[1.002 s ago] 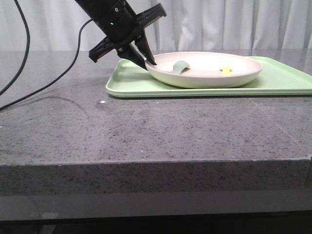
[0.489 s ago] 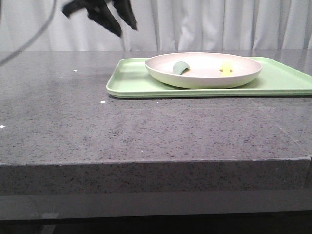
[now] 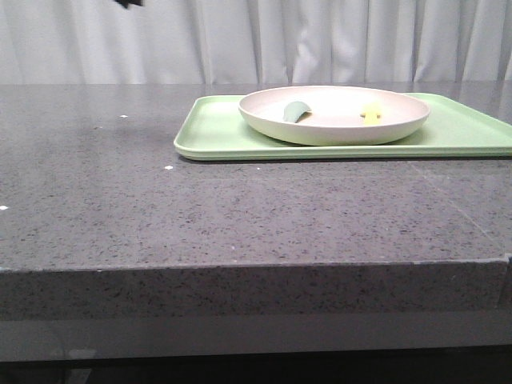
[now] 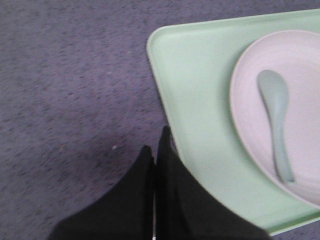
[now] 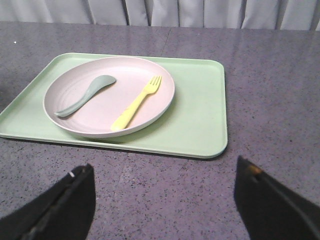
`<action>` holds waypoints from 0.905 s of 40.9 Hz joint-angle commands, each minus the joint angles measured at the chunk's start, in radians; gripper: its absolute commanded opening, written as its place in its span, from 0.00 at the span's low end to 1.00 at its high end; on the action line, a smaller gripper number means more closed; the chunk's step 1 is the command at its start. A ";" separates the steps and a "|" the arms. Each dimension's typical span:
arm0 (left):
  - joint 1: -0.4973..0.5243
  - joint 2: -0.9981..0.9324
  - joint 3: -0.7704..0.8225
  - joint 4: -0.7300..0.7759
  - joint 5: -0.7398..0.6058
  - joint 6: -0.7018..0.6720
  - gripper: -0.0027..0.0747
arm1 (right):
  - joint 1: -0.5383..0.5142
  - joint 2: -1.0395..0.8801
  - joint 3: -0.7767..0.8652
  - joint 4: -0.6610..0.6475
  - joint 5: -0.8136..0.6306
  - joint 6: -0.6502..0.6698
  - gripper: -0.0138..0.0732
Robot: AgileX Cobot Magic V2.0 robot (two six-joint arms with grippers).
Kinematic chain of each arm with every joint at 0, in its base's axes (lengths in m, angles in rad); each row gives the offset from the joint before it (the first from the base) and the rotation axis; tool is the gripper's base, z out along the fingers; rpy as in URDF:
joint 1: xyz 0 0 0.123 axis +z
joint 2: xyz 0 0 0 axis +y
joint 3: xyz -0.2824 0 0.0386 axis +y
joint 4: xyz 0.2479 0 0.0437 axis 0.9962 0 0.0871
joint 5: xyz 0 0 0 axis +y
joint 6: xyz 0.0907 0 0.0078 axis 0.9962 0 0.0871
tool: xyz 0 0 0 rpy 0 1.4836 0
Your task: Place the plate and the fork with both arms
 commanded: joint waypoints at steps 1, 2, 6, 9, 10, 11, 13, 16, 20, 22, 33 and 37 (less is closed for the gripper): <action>0.056 -0.132 0.074 0.034 -0.074 -0.020 0.01 | 0.002 0.011 -0.033 -0.004 -0.076 -0.010 0.84; 0.066 -0.159 0.110 0.034 -0.084 -0.020 0.01 | 0.002 0.011 -0.033 -0.004 -0.076 -0.010 0.84; 0.115 -0.258 0.239 0.034 -0.133 -0.020 0.01 | 0.002 0.011 -0.033 -0.004 -0.076 -0.010 0.84; 0.138 -0.353 0.359 0.037 -0.198 -0.020 0.01 | 0.002 0.011 -0.033 -0.004 -0.076 -0.010 0.84; 0.144 -0.381 0.393 0.040 -0.221 -0.018 0.01 | 0.002 0.011 -0.033 -0.004 -0.076 -0.010 0.84; 0.150 -0.417 0.439 0.045 -0.243 -0.018 0.01 | 0.002 0.011 -0.033 -0.004 -0.076 -0.010 0.84; 0.154 -0.482 0.518 0.053 -0.297 -0.018 0.01 | 0.002 0.011 -0.033 -0.004 -0.076 -0.010 0.84; 0.156 -0.574 0.630 0.063 -0.371 -0.016 0.01 | 0.002 0.011 -0.033 -0.004 -0.076 -0.010 0.84; 0.156 -0.697 0.775 0.063 -0.450 -0.016 0.01 | 0.002 0.011 -0.033 -0.004 -0.076 -0.010 0.84; 0.156 -0.750 0.834 0.063 -0.470 -0.016 0.01 | 0.002 0.011 -0.033 -0.004 -0.076 -0.010 0.84; 0.156 -1.136 1.149 0.077 -0.602 -0.008 0.01 | 0.002 0.014 -0.033 0.015 -0.071 -0.010 0.84; 0.156 -1.274 1.202 0.088 -0.607 -0.008 0.01 | 0.002 0.033 -0.033 0.065 -0.066 -0.010 0.84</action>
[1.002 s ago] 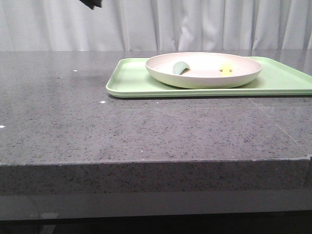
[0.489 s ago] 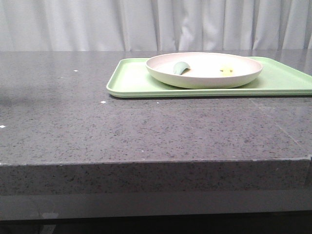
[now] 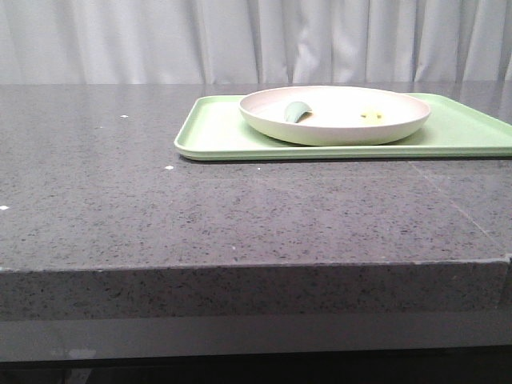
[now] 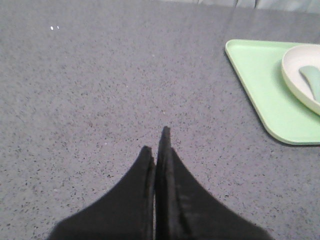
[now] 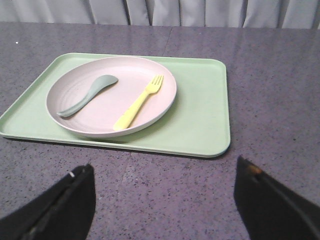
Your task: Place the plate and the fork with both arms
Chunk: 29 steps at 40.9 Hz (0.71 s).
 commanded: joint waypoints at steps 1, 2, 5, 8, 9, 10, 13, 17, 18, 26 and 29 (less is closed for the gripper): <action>0.001 -0.115 0.018 0.009 -0.097 -0.001 0.01 | 0.002 0.038 -0.035 0.052 -0.071 -0.010 0.84; 0.001 -0.148 0.024 0.009 -0.097 -0.001 0.01 | 0.002 0.052 -0.037 0.057 -0.074 -0.010 0.84; 0.001 -0.223 0.037 0.009 -0.097 -0.001 0.01 | 0.002 0.102 -0.040 0.062 -0.093 -0.010 0.84; 0.001 -0.272 0.045 0.009 -0.095 -0.001 0.01 | 0.002 0.163 -0.057 0.062 -0.097 -0.010 0.84; 0.001 -0.286 0.044 0.009 -0.095 -0.001 0.01 | 0.002 0.184 -0.067 0.062 -0.097 -0.010 0.84; 0.001 -0.297 0.044 0.009 -0.091 -0.001 0.01 | 0.002 0.213 -0.076 0.063 -0.097 -0.010 0.84; 0.001 -0.310 0.044 0.009 -0.086 -0.001 0.01 | 0.002 0.286 -0.116 0.063 -0.097 -0.010 0.84; 0.001 -0.312 0.044 0.009 -0.086 -0.001 0.01 | 0.007 0.400 -0.187 0.063 -0.093 -0.010 0.84; 0.001 -0.312 0.044 0.009 -0.086 -0.001 0.01 | 0.011 0.432 -0.204 0.063 -0.088 -0.010 0.84; 0.001 -0.312 0.044 0.009 -0.086 -0.001 0.01 | 0.090 0.679 -0.395 0.064 -0.020 -0.010 0.84; 0.001 -0.312 0.044 0.009 -0.086 -0.001 0.01 | 0.119 0.783 -0.489 0.064 0.013 -0.009 0.84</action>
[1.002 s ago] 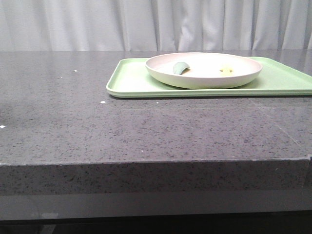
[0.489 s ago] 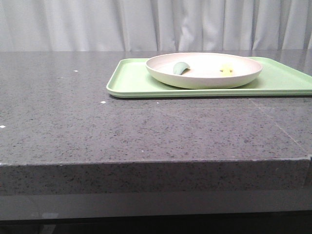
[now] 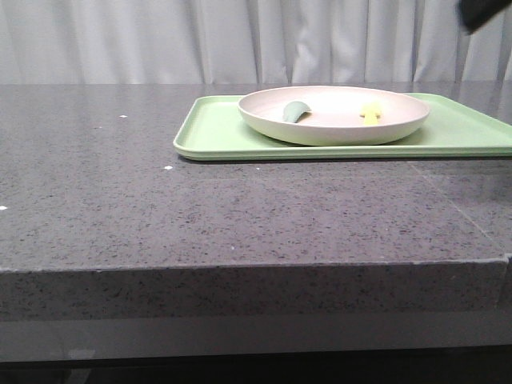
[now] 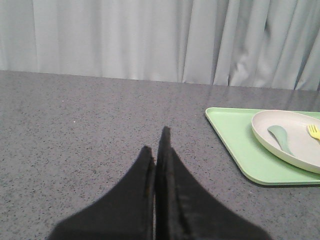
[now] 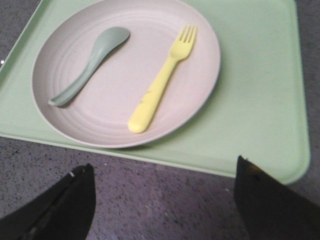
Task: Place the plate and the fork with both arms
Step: 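Lower the right gripper onto the yellow fork and grasp it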
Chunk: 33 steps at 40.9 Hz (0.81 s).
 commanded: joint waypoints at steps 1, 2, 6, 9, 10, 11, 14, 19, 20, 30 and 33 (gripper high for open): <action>0.001 0.010 -0.027 0.000 -0.081 -0.001 0.01 | 0.031 0.105 -0.146 0.011 -0.003 -0.004 0.84; 0.001 0.010 -0.027 0.000 -0.081 -0.001 0.01 | 0.039 0.142 -0.173 0.011 0.015 0.003 0.83; 0.001 0.010 -0.027 0.000 -0.081 -0.001 0.01 | 0.049 0.271 -0.301 0.011 0.076 0.044 0.77; 0.001 0.010 -0.027 0.000 -0.081 -0.001 0.01 | 0.049 0.357 -0.392 0.011 0.117 0.085 0.72; 0.001 0.010 -0.027 0.000 -0.081 -0.001 0.01 | 0.049 0.389 -0.427 0.010 0.129 0.100 0.71; 0.001 0.010 -0.027 0.000 -0.081 -0.001 0.01 | 0.049 0.412 -0.460 0.008 0.144 0.110 0.70; 0.001 0.010 -0.027 0.000 -0.081 -0.001 0.01 | 0.049 0.481 -0.533 0.004 0.173 0.135 0.70; 0.001 0.010 -0.027 0.000 -0.081 -0.001 0.01 | 0.049 0.577 -0.627 -0.049 0.221 0.207 0.70; 0.001 0.010 -0.027 0.000 -0.081 -0.001 0.01 | 0.049 0.589 -0.639 -0.066 0.230 0.223 0.70; 0.001 0.010 -0.027 0.000 -0.081 -0.001 0.01 | 0.049 0.678 -0.706 -0.127 0.241 0.263 0.70; 0.001 0.010 -0.027 0.000 -0.081 -0.001 0.01 | 0.049 0.695 -0.708 -0.127 0.233 0.263 0.70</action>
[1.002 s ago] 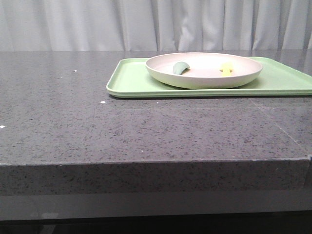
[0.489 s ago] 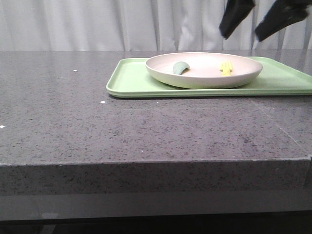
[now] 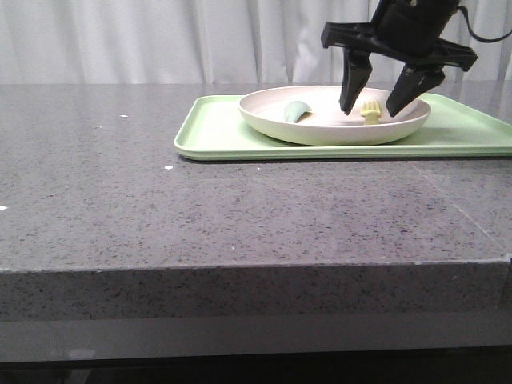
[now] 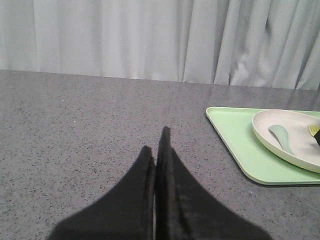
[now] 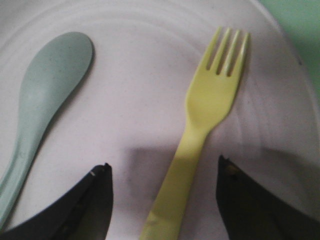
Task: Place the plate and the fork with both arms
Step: 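Lower the right gripper onto the yellow fork and grasp it, then lift the fork with the right gripper and carry it beside the plate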
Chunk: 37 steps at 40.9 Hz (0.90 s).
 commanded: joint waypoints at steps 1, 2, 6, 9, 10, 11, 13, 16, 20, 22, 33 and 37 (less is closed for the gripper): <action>0.001 0.010 -0.027 0.000 -0.081 -0.001 0.01 | -0.001 -0.031 -0.038 -0.005 -0.043 0.005 0.70; 0.001 0.010 -0.027 0.000 -0.081 -0.001 0.01 | -0.001 -0.028 -0.038 -0.005 -0.043 0.005 0.70; 0.001 0.010 -0.027 0.000 -0.081 -0.001 0.01 | -0.001 -0.024 -0.038 -0.005 -0.043 0.005 0.69; 0.001 0.010 -0.027 0.000 -0.081 -0.001 0.01 | -0.001 -0.024 -0.038 -0.005 -0.041 0.005 0.64; 0.001 0.010 -0.027 0.000 -0.081 -0.001 0.01 | -0.001 -0.024 -0.038 -0.005 -0.039 0.005 0.62; 0.001 0.010 -0.027 0.000 -0.081 -0.001 0.01 | -0.001 -0.024 -0.038 -0.005 -0.036 0.005 0.60; 0.001 0.010 -0.027 0.000 -0.081 -0.001 0.01 | -0.001 -0.024 -0.038 -0.005 -0.027 0.005 0.53; 0.001 0.010 -0.027 0.000 -0.081 -0.001 0.01 | -0.001 -0.024 -0.038 -0.005 -0.020 0.005 0.43; 0.001 0.010 -0.027 0.000 -0.081 -0.001 0.01 | -0.001 -0.024 -0.038 -0.005 -0.018 0.005 0.28; 0.001 0.010 -0.027 0.000 -0.081 -0.001 0.01 | -0.001 -0.024 -0.039 -0.005 -0.018 0.004 0.24; 0.001 0.010 -0.027 0.000 -0.081 -0.001 0.01 | -0.003 -0.045 -0.081 -0.005 -0.001 0.004 0.20; 0.001 0.010 -0.027 0.000 -0.081 -0.001 0.01 | -0.014 -0.062 -0.115 -0.012 0.012 0.003 0.20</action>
